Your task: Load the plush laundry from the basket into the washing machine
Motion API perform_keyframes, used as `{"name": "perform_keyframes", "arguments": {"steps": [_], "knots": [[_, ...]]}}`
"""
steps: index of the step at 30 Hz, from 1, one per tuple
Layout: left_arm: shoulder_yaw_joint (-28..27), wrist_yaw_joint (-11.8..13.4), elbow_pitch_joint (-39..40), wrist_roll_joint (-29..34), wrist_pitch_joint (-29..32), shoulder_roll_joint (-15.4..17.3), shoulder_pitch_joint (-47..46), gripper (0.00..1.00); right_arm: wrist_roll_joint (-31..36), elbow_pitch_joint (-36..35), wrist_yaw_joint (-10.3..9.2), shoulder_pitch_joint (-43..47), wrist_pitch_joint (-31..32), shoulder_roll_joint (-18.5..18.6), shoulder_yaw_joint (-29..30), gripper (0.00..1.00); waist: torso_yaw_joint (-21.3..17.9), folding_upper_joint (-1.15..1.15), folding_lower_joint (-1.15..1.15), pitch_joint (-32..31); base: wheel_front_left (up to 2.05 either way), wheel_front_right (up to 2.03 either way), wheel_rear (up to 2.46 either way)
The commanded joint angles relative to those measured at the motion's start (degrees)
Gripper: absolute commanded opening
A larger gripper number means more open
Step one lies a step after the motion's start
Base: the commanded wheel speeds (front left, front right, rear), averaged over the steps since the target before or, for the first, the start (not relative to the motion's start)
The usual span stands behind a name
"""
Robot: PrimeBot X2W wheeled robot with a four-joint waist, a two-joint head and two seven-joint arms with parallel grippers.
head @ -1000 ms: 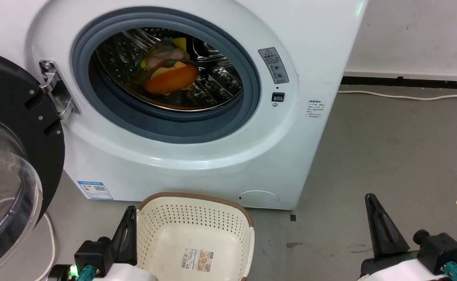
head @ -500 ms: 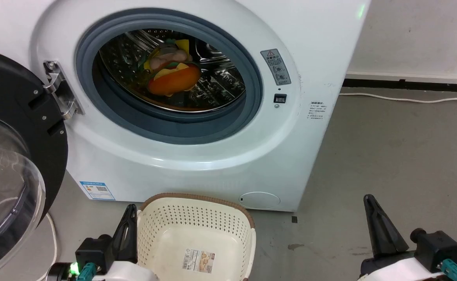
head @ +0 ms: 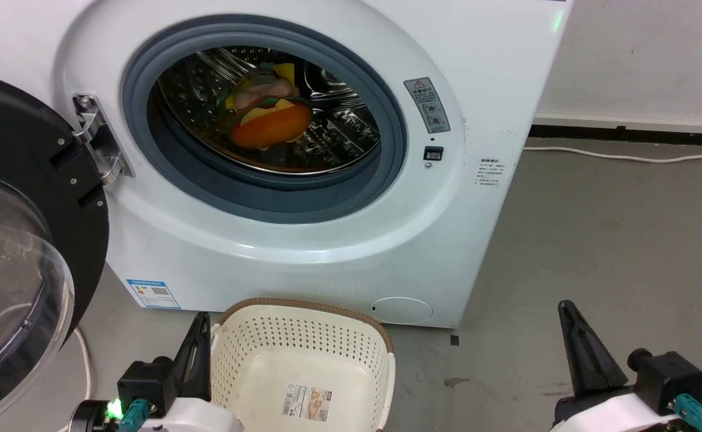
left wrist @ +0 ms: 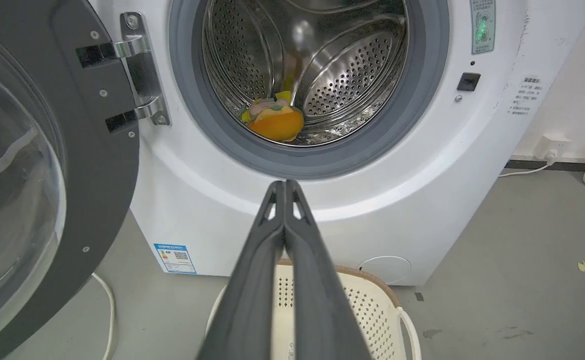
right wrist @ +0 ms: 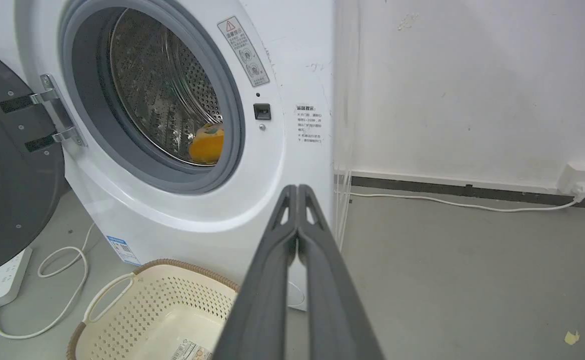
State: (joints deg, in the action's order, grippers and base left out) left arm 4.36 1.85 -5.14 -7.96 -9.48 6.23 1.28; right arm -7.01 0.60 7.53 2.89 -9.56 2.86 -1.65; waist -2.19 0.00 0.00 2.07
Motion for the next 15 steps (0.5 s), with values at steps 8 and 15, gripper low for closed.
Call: {"name": "perform_keyframes", "arguments": {"steps": [8, 15], "knots": [[-0.69, -0.23, 0.84, 1.28, 1.17, -0.55, -0.48, 0.0, 1.07, -0.22, -0.02, -1.07, 1.22, 0.01, 0.3, 0.0, 0.22, 0.0, 0.0, -0.21, 0.0, 0.0, 0.0], [-1.05, -0.39, 1.26, 1.94, 1.98, -0.82, -0.56, 0.0, 1.65, -0.26, -0.02, -1.25, 2.04, 0.01, 0.44, 0.0, 0.42, 0.0, 0.0, -0.39, 0.0, 0.0, 0.0]]}}
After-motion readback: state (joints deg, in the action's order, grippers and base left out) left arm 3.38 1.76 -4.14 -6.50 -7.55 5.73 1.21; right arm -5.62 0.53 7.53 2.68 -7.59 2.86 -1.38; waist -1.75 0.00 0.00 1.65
